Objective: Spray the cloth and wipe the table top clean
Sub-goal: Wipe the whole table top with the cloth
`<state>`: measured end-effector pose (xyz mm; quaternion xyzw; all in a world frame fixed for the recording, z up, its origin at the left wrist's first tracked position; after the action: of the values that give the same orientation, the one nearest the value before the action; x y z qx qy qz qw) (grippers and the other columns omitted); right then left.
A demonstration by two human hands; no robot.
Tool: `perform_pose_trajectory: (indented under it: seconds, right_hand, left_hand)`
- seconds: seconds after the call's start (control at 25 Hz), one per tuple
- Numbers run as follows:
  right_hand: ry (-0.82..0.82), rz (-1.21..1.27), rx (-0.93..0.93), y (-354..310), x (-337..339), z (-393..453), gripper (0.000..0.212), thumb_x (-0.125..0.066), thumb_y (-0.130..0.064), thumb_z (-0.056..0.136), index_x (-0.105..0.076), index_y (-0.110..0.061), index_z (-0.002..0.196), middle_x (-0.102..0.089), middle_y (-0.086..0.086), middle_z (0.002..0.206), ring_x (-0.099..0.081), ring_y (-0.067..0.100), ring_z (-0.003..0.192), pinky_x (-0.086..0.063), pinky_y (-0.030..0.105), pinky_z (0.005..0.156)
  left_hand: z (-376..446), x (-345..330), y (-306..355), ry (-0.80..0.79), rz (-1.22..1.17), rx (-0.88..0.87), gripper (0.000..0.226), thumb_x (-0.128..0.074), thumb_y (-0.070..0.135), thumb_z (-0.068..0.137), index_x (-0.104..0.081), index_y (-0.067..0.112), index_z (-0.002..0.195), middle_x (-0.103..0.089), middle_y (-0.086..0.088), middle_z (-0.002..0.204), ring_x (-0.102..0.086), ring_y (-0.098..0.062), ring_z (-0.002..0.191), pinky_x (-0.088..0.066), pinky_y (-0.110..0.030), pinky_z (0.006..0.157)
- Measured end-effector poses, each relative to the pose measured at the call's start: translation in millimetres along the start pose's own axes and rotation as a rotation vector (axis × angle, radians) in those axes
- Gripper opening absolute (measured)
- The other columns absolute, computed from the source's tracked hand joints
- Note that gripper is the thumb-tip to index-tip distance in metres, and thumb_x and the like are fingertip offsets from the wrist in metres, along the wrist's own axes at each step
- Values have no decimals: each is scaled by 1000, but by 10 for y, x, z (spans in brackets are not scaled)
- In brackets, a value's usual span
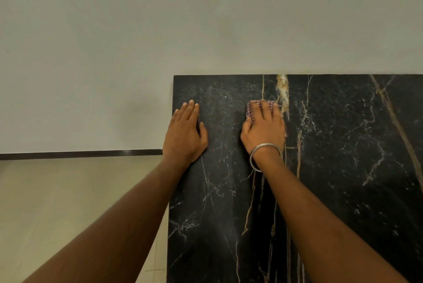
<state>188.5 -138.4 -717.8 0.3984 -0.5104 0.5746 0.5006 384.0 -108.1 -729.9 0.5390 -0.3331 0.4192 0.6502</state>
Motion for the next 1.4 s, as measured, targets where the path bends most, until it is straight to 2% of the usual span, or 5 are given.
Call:
perform_pose_trajectory:
  seconds: [0.24, 0.56, 0.88, 1.16, 1.4]
  right_hand:
    - [-42, 13, 181, -370, -60, 12, 53, -32, -36, 95, -30, -24, 147, -28, 0, 155, -17, 25, 145, -19, 42, 118]
    - [13, -6, -26, -29, -57, 355, 53, -34, -35, 95, -32, -23, 147, -30, 4, 155, -17, 29, 145, -19, 47, 117]
    - [-49, -14, 164, -279, -119, 470, 55, -27, -38, 95, -27, -23, 148, -26, 2, 156, -16, 25, 145, -20, 45, 118]
    - [-11, -17, 7, -49, -120, 740, 55, -32, -36, 95, -30, -22, 147, -27, 5, 156, -16, 30, 145, -18, 47, 118]
    - [-74, 31, 185, -454, -142, 723, 53, -32, -34, 96, -28, -23, 148, -25, 0, 156, -13, 25, 146, -18, 44, 119]
  left_hand:
    - [13, 8, -4, -25, 6, 5, 58, -36, 33, 98, -25, 13, 151, -22, -4, 159, -14, -17, 148, -11, -35, 122]
    - [-1, 6, -9, 1, -10, 11, 59, -35, 34, 98, -24, 13, 152, -21, -2, 159, -13, -15, 148, -8, -32, 122]
    - [4, 15, -11, -12, -14, 17, 61, -32, 37, 97, -21, 15, 153, -18, 0, 160, -10, -12, 148, -3, -28, 121]
    - [10, 17, 11, -4, -22, 25, 61, -30, 38, 96, -23, 15, 152, -19, 1, 160, -11, -12, 148, -4, -28, 121]
    - [7, 49, 19, 1, -12, 17, 60, -34, 38, 97, -23, 16, 152, -19, 1, 160, -11, -10, 148, -1, -25, 118]
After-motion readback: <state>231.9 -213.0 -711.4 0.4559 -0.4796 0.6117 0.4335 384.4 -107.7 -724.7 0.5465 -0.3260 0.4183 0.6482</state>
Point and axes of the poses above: each hand's wrist, its own z-axis towards the middle knuckle, its own x-axis out of the back of the hand, y = z × x, the point moved 2 cm from there along z, towards the middle knuckle
